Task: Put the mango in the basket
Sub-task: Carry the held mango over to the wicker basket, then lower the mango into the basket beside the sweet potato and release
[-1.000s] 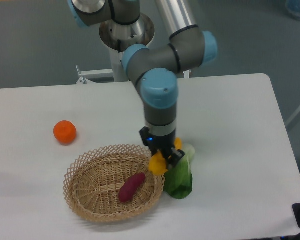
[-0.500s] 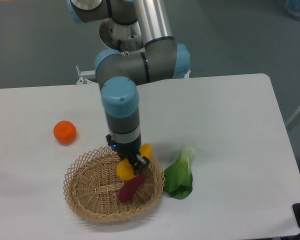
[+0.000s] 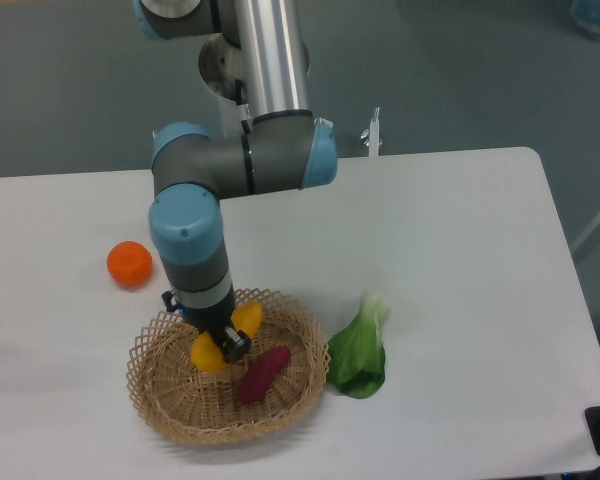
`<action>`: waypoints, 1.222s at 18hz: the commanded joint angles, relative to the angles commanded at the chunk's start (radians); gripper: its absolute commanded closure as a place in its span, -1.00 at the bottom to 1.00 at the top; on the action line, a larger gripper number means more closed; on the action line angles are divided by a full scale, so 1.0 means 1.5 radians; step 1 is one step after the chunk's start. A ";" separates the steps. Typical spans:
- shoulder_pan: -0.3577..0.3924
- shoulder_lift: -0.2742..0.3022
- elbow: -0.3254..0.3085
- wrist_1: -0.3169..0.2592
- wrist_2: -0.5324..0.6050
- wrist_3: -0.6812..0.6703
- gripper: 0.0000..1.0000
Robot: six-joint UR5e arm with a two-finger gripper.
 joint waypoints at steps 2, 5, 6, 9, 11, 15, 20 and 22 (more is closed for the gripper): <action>-0.001 -0.003 0.002 0.001 0.000 -0.006 -0.18; -0.011 -0.027 0.015 0.032 0.000 -0.074 -0.39; -0.015 -0.037 0.025 0.046 0.000 -0.101 -0.51; -0.019 -0.046 0.043 0.050 -0.006 -0.133 -1.00; -0.026 -0.042 0.037 0.051 -0.013 -0.140 -1.00; -0.023 -0.037 0.042 0.051 -0.012 -0.137 -1.00; 0.045 0.000 0.042 0.041 -0.001 -0.129 -1.00; 0.070 0.011 0.042 0.030 -0.002 -0.093 -1.00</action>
